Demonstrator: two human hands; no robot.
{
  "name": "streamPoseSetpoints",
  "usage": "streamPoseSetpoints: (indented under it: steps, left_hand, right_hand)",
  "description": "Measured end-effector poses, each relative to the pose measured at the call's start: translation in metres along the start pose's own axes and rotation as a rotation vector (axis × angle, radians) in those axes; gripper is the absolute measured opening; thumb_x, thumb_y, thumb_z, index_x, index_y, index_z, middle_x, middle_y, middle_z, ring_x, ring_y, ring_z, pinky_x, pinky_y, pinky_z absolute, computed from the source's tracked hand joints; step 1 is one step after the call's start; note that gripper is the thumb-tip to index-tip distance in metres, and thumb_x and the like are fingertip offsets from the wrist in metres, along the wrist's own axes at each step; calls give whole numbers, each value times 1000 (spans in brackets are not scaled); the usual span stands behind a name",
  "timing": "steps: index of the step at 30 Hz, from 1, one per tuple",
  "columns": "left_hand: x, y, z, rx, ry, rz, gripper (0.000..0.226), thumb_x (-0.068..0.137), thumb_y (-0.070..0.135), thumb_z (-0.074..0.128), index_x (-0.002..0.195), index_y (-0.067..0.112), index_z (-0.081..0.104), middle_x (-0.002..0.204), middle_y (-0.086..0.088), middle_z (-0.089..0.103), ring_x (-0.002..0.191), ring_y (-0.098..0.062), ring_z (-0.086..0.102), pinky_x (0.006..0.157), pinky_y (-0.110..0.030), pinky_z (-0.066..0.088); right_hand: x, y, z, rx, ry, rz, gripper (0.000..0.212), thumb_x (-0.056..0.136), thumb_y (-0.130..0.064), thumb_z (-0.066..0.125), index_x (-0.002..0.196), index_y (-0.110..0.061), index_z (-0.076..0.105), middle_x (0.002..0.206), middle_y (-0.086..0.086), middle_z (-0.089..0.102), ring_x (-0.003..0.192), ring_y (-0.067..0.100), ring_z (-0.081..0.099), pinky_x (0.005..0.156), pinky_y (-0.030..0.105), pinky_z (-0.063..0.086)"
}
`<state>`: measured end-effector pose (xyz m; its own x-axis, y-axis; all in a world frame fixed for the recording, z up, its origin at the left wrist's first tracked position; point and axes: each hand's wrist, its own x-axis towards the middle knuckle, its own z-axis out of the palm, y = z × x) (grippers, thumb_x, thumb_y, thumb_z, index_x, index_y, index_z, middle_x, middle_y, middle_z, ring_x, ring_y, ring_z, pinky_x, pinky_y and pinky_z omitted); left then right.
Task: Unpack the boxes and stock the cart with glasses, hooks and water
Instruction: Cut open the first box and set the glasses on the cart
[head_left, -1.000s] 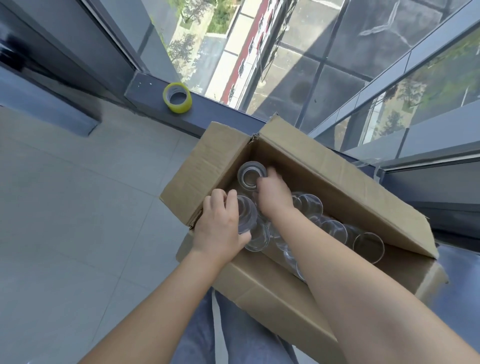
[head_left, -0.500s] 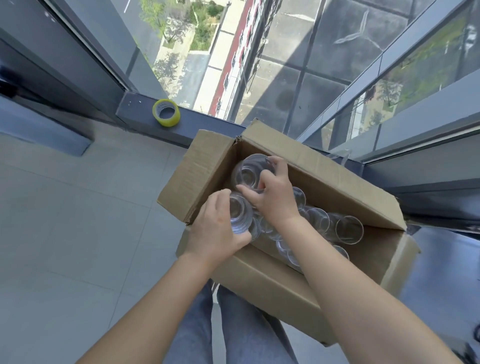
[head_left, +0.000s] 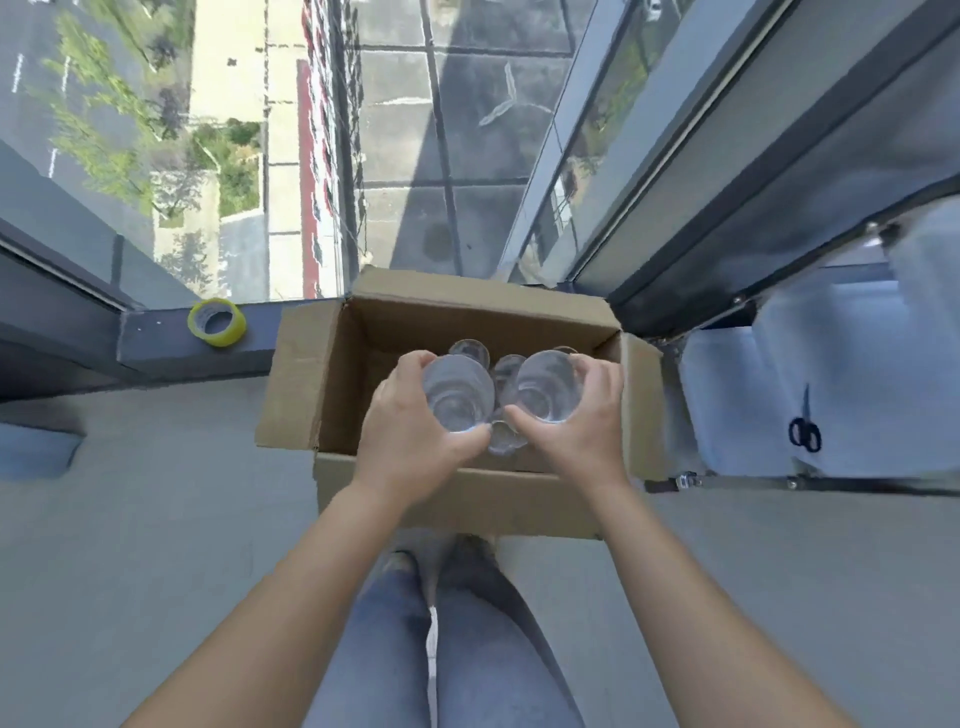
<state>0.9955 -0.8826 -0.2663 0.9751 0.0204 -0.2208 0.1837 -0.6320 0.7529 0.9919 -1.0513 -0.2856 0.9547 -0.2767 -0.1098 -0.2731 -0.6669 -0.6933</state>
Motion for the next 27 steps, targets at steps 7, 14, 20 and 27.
streamPoseSetpoints:
  steps: [7,14,20,27]
  left_hand:
    - [-55,70,29,-42,-154,210,75,64,36,83,127,21,46,120,8,51,108,-5,43,86,-19,34]
    - [-117,152,100,2,-289,256,70,64,31,80,124,25,44,116,8,43,95,-6,41,80,-23,33]
    - [-185,234,194,52,-301,275,74,63,34,79,126,21,43,121,4,46,105,-16,48,84,-28,38]
    - [-236,343,281,6,-343,369,63,63,40,78,111,19,44,108,6,47,97,-15,48,81,-30,42]
  right_hand:
    - [-69,18,-90,122,55,194,72,63,-34,84,119,-22,40,115,-13,40,106,2,40,74,1,32]
    - [-130,80,-186,115,174,340,85,65,-43,81,132,-17,37,136,-7,44,125,11,43,91,18,35]
    - [-175,159,-283,72,312,460,89,66,-47,79,137,-16,35,139,-4,44,125,15,45,91,23,37]
    - [-194,230,-396,95,413,510,74,69,-47,76,128,-16,41,118,-6,52,101,13,52,74,25,36]
